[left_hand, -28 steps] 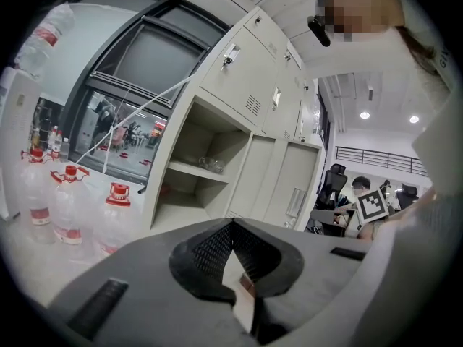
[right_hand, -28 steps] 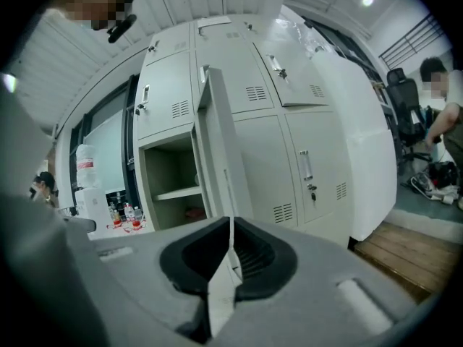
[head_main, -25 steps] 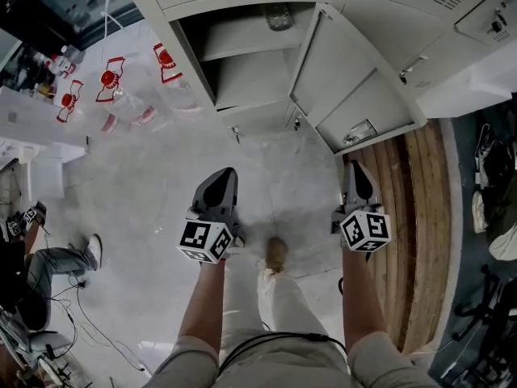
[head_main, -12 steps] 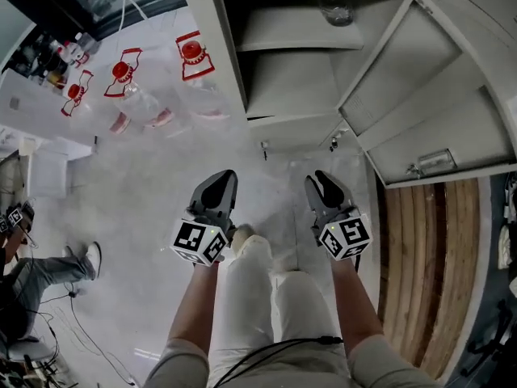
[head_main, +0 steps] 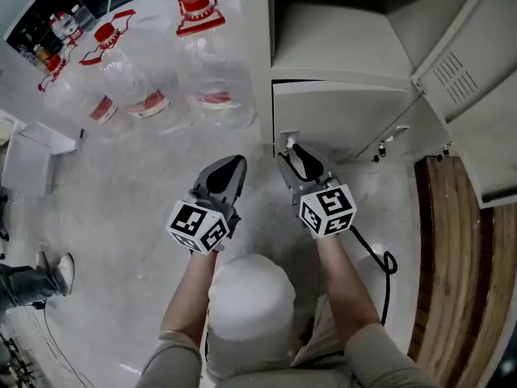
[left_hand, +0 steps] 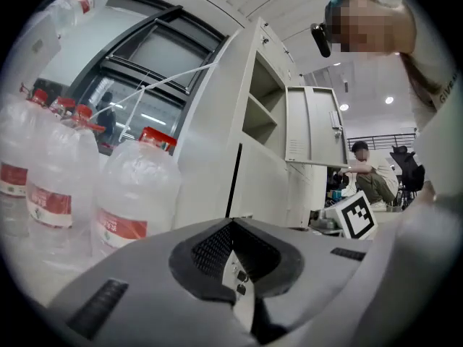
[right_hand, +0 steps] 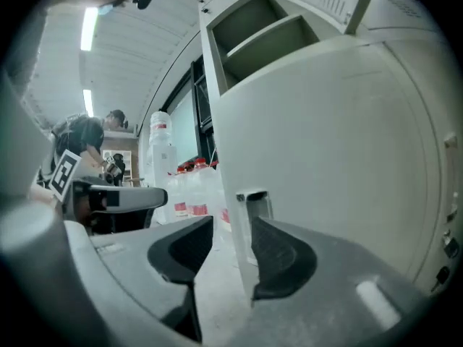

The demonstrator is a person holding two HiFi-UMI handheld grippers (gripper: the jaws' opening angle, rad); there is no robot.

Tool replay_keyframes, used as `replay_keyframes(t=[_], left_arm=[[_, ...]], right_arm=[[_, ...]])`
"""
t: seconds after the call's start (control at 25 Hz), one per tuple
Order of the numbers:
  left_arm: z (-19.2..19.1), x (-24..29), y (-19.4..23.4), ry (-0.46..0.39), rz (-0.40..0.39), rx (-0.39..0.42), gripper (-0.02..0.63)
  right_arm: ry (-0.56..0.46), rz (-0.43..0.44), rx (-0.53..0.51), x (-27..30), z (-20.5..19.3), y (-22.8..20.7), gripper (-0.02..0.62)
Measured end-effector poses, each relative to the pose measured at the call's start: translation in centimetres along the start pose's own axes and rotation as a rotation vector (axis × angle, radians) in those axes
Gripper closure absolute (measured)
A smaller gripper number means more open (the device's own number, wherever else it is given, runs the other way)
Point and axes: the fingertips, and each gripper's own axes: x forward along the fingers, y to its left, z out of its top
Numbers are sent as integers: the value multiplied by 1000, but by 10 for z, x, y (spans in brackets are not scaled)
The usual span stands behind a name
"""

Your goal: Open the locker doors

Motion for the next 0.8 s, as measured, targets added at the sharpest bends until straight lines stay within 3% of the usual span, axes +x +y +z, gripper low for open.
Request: replay_keyframes(t=[0.16,0.48,0.8], left_arm=[[-33,-1,9,6,-4,7,607],[-50,-16,10,25,22,-19,607],[-52,-22,14,34,35,-5,607]], right_arm=[[33,-14,-53,24,-25,-7,410],[3,-89,-91,35,-24,-10,408],[-7,-29,-71,30,-23,1,414]])
